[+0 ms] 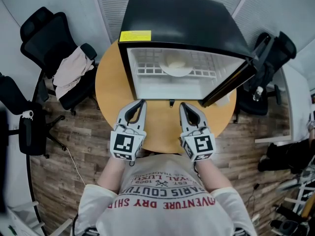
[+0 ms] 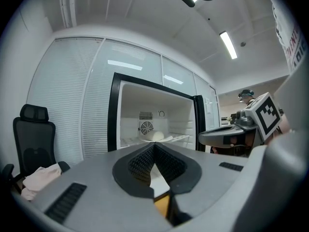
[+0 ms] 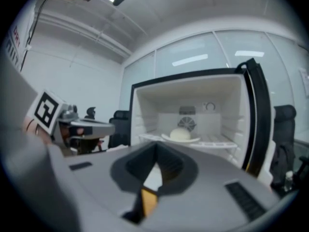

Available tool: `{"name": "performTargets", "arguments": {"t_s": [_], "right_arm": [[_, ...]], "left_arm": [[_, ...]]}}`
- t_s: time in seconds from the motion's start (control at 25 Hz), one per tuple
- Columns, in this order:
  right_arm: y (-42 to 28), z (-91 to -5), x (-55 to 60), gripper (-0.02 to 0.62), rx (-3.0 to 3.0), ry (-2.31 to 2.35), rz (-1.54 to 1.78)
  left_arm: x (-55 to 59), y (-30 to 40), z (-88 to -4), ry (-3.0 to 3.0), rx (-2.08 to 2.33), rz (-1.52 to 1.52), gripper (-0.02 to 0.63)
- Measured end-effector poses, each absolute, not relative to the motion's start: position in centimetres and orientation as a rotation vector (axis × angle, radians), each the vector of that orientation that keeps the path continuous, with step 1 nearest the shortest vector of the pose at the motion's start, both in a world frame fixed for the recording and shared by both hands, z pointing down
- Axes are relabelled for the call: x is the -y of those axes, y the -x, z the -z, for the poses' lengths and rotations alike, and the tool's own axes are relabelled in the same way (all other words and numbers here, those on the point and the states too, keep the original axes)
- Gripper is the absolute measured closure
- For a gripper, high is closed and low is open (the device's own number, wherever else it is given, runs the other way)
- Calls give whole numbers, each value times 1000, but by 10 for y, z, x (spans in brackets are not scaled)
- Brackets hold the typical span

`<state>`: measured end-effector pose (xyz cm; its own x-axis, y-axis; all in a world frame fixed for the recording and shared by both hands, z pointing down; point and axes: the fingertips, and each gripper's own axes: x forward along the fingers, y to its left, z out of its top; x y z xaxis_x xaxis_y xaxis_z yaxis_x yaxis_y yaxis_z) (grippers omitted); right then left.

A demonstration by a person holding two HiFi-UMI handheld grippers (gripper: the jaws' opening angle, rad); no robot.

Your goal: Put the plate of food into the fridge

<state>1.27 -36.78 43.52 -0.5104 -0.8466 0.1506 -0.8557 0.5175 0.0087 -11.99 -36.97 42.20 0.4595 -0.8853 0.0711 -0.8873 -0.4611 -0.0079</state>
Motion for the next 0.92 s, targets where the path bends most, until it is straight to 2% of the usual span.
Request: {"name": "performTargets", "arguments": {"t_s": [0.92], "right_arm": [[-18,-435,387,568,2633,-1548,-203]], "left_arm": [[380,115,-424,-2640,1606,-71,572]]}}
